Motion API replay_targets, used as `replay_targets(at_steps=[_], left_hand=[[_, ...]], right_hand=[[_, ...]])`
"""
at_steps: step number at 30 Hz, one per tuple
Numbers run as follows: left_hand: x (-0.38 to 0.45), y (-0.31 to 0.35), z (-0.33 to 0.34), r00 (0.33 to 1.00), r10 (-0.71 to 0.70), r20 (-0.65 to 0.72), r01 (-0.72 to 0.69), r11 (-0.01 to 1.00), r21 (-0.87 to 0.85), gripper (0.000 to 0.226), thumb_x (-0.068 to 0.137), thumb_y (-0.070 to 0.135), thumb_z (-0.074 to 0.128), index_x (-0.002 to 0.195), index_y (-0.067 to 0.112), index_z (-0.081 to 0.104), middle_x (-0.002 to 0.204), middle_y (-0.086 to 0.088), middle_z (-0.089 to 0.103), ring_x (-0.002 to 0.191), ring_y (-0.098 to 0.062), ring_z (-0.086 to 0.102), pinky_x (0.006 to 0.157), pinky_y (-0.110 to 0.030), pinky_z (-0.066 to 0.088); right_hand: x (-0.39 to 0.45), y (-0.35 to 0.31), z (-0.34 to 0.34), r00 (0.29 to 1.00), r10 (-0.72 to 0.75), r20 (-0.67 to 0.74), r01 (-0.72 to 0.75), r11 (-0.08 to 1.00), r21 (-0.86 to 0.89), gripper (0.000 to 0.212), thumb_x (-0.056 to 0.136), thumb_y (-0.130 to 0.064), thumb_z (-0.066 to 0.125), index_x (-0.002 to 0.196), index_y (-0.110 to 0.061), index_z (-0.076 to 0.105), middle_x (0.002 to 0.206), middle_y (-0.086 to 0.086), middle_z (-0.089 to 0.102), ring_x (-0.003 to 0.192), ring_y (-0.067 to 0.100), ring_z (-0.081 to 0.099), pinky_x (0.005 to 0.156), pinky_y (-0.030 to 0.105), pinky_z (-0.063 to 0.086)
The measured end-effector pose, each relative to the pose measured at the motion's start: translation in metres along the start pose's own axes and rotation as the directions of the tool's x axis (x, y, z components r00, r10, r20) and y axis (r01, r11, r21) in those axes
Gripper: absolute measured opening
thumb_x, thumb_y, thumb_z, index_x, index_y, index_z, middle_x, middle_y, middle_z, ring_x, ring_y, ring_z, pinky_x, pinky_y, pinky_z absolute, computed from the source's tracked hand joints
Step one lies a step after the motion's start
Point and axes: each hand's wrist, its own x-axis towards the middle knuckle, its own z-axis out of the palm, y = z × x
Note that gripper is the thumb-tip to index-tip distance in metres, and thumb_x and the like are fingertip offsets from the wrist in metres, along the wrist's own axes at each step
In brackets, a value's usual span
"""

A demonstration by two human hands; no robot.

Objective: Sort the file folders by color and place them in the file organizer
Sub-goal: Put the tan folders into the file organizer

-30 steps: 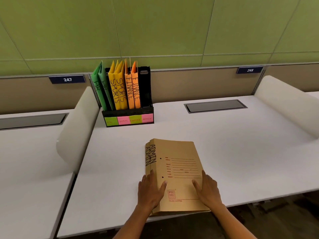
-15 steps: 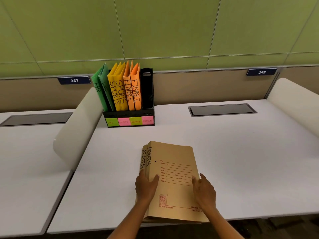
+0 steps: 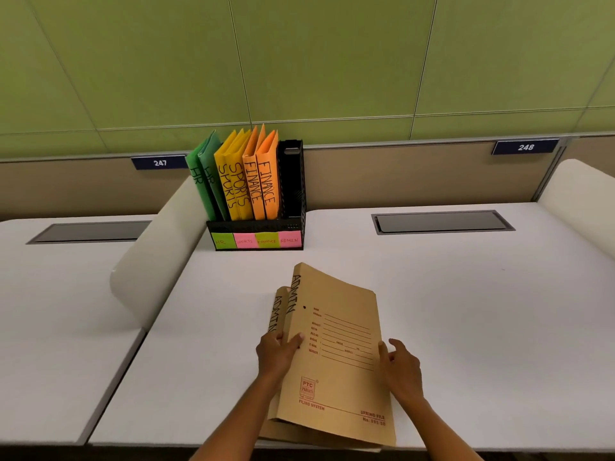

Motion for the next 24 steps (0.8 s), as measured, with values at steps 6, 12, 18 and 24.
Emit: replay_targets(at_steps=[6, 12, 18, 24], left_hand=[[-0.001, 0.036, 0.015, 0.983, 0.182, -0.011, -0.181, 0.982, 0.045, 0.025, 0.086, 0.036, 0.070, 0.095, 0.013, 0.065, 0.093, 0.002, 0.073, 0.072, -0.011, 0.073, 0.064, -0.030, 0.062], [-0.007, 0.071, 0.030, 0.952, 0.299, -0.067, -0.300, 0.954, -0.004, 0.022, 0.092, 0.034, 0.063, 0.098, 0.013, 0.062, 0.093, 0.004, 0.071, 0.071, -0.008, 0.071, 0.057, -0.017, 0.055], [-0.012, 0.097, 0.042, 0.898, 0.396, -0.193, -0.402, 0.915, 0.007, 0.013, 0.092, 0.039, 0.061, 0.091, 0.029, 0.053, 0.091, 0.008, 0.066, 0.078, -0.011, 0.068, 0.060, -0.019, 0.056], [-0.011, 0.119, 0.043, 0.850, 0.464, -0.250, -0.487, 0.873, -0.037, 0.020, 0.094, 0.034, 0.058, 0.100, 0.021, 0.044, 0.103, 0.010, 0.064, 0.077, -0.009, 0.069, 0.058, -0.016, 0.056]], right_hand=[[0.032, -0.016, -0.019, 0.992, -0.114, 0.051, 0.113, 0.994, 0.014, 0.052, 0.096, -0.046, 0.048, 0.138, -0.017, 0.045, 0.123, 0.005, 0.064, 0.108, 0.022, 0.063, 0.091, 0.038, 0.051], [0.069, -0.077, -0.062, 0.948, -0.316, 0.026, 0.315, 0.948, 0.030, 0.051, 0.095, -0.041, 0.053, 0.139, -0.016, 0.045, 0.131, 0.009, 0.055, 0.111, 0.024, 0.059, 0.091, 0.037, 0.052], [0.090, -0.174, -0.115, 0.838, -0.545, -0.033, 0.545, 0.834, 0.087, 0.054, 0.094, -0.041, 0.055, 0.140, -0.015, 0.043, 0.136, 0.009, 0.046, 0.099, 0.023, 0.061, 0.073, 0.028, 0.050], [0.083, -0.277, -0.152, 0.694, -0.719, -0.033, 0.720, 0.692, 0.059, 0.065, 0.092, -0.047, 0.055, 0.147, -0.018, 0.033, 0.143, 0.006, 0.039, 0.080, 0.007, 0.055, 0.082, 0.039, 0.054]])
